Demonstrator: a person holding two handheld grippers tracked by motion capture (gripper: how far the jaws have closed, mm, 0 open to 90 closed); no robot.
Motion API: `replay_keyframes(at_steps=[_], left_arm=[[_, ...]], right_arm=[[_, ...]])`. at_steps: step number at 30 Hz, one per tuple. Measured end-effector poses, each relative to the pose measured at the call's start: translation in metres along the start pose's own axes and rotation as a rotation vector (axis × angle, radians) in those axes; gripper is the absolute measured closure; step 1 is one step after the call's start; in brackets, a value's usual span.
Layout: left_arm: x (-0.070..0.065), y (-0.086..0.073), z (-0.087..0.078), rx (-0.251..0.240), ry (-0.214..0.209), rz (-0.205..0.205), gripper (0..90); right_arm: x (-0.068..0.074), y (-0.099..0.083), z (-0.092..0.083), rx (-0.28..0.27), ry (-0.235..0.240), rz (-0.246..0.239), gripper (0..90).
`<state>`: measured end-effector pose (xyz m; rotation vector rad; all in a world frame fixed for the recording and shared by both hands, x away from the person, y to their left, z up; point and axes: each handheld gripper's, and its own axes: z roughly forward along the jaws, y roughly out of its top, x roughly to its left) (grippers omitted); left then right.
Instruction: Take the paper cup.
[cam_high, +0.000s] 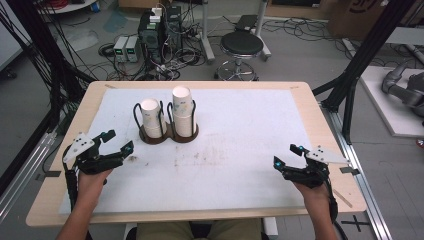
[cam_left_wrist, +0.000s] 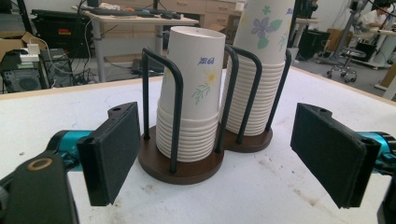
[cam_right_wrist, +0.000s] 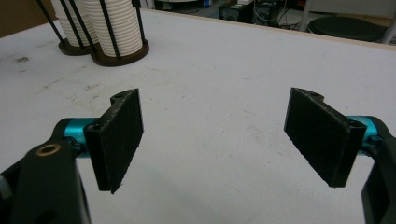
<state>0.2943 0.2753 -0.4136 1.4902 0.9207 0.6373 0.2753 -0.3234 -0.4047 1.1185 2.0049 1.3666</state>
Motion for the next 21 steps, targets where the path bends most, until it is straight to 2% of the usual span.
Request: replay_keyframes(at_steps=[8,12,18,21], left_arm=[[0.0,0.0,0.0,-0.004,0.007,-0.015,16.3],[0.001,0.003,0.0,-0.007,-0.009,-0.007,16.3],[-0.002,0.009,-0.001,-0.022,-0.031,-0.019,16.3],[-0.003,0.013,0.004,-0.004,-0.03,-0.01,16.3]], right_arm=[[-0.002,-0.001,-0.001,-0.013,0.006,0.021,20.3],[-0.001,-0.001,-0.002,-0.003,0.008,0.008,20.3],[0.005,-0.001,-0.005,-0.002,0.012,-0.004,20.3],[0.004,-0.002,-0.007,0.001,0.004,-0.002,20.3]])
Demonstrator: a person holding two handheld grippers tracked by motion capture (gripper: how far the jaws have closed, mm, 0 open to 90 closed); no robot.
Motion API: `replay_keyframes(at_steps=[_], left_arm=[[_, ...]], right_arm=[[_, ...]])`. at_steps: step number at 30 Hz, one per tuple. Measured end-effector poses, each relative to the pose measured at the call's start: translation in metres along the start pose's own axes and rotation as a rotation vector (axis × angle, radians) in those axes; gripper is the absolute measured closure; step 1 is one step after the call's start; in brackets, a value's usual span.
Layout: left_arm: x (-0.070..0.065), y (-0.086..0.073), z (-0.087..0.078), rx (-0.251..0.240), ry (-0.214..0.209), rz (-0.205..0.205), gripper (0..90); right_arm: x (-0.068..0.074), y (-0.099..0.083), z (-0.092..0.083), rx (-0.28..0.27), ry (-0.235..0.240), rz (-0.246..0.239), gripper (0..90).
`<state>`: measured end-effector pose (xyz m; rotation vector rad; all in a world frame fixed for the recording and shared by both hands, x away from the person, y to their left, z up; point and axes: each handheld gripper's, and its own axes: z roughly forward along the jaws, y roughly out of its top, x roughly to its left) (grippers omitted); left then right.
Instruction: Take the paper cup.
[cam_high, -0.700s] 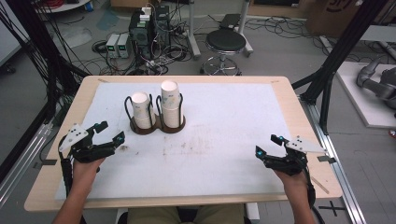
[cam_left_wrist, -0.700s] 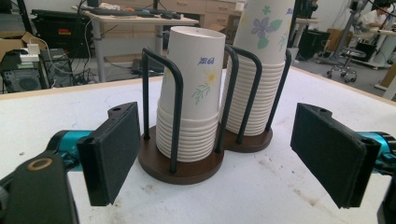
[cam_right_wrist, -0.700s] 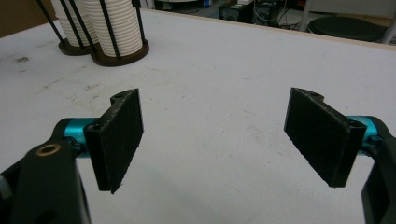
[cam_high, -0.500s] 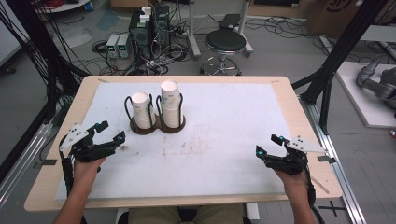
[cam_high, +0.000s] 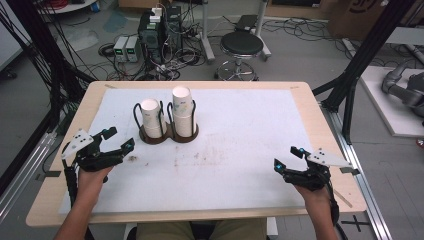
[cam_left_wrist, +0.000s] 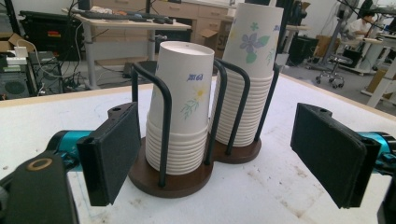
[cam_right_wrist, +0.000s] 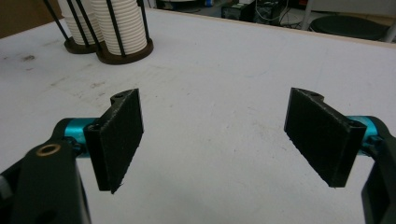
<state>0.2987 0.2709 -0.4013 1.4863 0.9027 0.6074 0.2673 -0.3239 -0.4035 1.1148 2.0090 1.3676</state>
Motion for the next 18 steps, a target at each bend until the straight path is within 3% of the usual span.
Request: replay_keyframes(at_steps=[6,18], left_arm=[[0.003,0.012,0.011,0.024,-0.009,-0.002,16.3],[0.007,0.064,0.034,0.021,-0.048,0.028,16.5]], right_arm=[[-0.003,-0.002,0.0,0.002,-0.008,0.013,20.3],[0.001,0.0,0.002,0.011,0.005,0.001,20.3]])
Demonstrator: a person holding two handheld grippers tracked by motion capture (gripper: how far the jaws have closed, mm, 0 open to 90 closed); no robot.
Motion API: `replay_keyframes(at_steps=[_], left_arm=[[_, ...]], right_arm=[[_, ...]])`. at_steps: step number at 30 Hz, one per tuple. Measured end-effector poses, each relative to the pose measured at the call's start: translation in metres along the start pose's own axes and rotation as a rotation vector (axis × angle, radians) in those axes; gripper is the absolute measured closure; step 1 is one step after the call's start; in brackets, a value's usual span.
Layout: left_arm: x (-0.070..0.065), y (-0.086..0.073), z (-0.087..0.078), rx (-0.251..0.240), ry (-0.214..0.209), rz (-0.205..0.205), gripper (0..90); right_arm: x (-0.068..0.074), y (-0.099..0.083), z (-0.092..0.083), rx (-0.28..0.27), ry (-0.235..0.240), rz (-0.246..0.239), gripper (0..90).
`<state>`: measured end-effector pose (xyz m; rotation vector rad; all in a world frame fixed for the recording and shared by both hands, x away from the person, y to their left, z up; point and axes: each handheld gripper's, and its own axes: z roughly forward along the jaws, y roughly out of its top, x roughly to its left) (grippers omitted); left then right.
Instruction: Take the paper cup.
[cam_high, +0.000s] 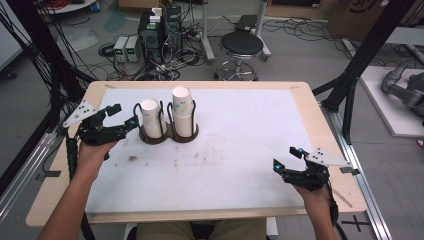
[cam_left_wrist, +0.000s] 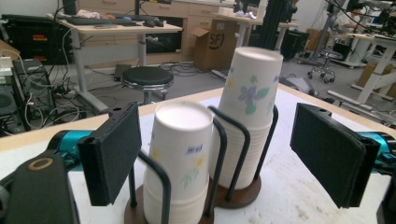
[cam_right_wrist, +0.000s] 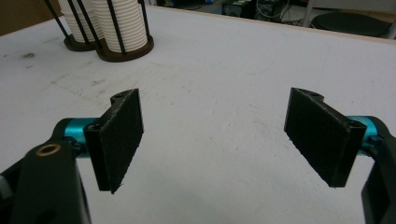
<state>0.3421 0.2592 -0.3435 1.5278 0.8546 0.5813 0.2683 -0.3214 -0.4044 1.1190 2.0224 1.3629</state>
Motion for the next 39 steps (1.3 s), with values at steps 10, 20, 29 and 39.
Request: replay_keyframes(at_steps=[10,20,29,39], left_arm=[[0.004,0.024,0.03,0.054,-0.015,0.026,16.5],[0.012,0.018,0.058,0.13,0.005,0.02,16.7],[0.014,0.008,0.074,0.202,0.03,0.034,17.9],[0.014,0.005,0.088,0.257,0.059,0.05,22.0]], right_arm=[[0.001,0.001,0.003,0.003,0.011,-0.001,20.3],[0.0,0.0,0.003,0.011,0.013,0.002,20.3],[0.0,0.0,0.003,0.015,0.016,0.004,20.3],[-0.001,-0.001,0.003,0.016,0.017,0.005,20.3]])
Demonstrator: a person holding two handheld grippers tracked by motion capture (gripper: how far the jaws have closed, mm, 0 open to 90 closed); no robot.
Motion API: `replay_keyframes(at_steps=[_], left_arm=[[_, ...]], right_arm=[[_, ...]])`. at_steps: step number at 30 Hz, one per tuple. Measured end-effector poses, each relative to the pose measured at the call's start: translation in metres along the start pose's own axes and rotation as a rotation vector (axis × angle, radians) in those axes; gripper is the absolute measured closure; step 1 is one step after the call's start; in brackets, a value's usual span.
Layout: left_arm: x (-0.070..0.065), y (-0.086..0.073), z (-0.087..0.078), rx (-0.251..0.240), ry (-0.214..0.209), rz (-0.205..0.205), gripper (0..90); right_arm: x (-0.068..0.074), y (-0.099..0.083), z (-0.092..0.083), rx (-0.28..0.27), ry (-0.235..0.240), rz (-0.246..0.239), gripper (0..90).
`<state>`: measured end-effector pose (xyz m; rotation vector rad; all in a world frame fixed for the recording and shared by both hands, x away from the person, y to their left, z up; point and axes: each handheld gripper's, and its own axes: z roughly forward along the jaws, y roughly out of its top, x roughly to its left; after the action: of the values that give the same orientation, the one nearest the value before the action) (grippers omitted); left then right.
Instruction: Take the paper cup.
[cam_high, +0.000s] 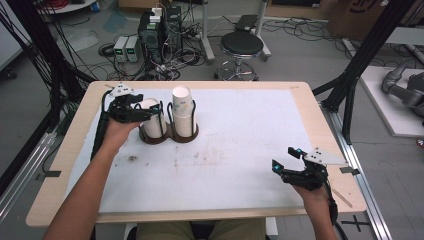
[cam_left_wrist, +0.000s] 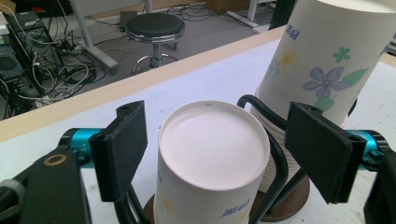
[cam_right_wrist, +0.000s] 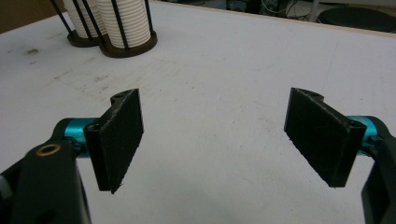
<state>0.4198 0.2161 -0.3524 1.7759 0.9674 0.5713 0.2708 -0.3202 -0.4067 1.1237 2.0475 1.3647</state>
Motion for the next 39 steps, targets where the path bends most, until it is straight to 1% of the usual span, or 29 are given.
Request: replay_keyframes(at_steps=[2,5,8,12,14,16,18,22,23,26,30,32,34,37,39], left_arm=[[0.0,-0.001,0.002,0.009,0.006,0.0,22.2],[0.001,-0.002,0.004,0.025,0.015,0.002,22.6],[0.002,-0.002,0.005,0.028,0.019,0.0,24.0],[0.003,-0.003,0.006,0.044,0.015,0.011,28.7],[0.002,-0.003,0.006,0.045,0.014,0.014,31.8],[0.001,-0.003,0.006,0.043,0.013,0.027,35.0],[0.001,-0.002,0.005,0.044,0.01,0.033,35.2],[0.001,-0.001,0.003,0.025,0.007,0.031,35.6],[0.001,-0.001,0.002,0.019,0.007,0.032,35.6],[0.001,0.004,-0.001,-0.002,0.006,0.031,35.8],[-0.001,0.014,-0.01,-0.041,0.02,0.032,36.1],[-0.002,0.02,-0.014,-0.06,0.019,0.039,36.3],[-0.003,0.026,-0.019,-0.071,0.02,0.055,36.4],[-0.005,0.035,-0.026,-0.088,0.031,0.065,36.6],[-0.006,0.039,-0.03,-0.104,0.039,0.059,36.7]], right_arm=[[-0.001,0.0,0.0,-0.003,-0.001,-0.005,20.3],[-0.001,-0.001,-0.001,0.0,-0.001,0.001,20.3],[-0.001,-0.001,-0.002,0.001,-0.001,-0.001,20.3],[-0.002,-0.001,-0.002,-0.002,-0.004,-0.004,20.3],[-0.002,-0.001,-0.002,0.001,-0.003,0.0,20.4],[-0.002,-0.001,-0.002,0.001,-0.003,0.001,20.4],[-0.002,-0.001,-0.002,-0.002,-0.002,-0.002,20.3],[-0.002,-0.001,-0.002,0.001,-0.003,-0.001,20.4],[-0.002,-0.001,-0.002,-0.001,-0.004,-0.005,20.3],[-0.002,-0.001,-0.001,0.003,0.0,0.0,20.4],[-0.001,-0.001,-0.002,0.005,0.002,0.004,20.4],[-0.001,-0.001,-0.002,0.007,0.002,0.001,20.4],[-0.001,-0.001,-0.001,0.007,0.002,0.0,20.4],[-0.001,-0.001,-0.001,0.005,0.003,-0.001,20.4],[-0.001,-0.001,-0.001,0.004,0.005,-0.003,20.4]])
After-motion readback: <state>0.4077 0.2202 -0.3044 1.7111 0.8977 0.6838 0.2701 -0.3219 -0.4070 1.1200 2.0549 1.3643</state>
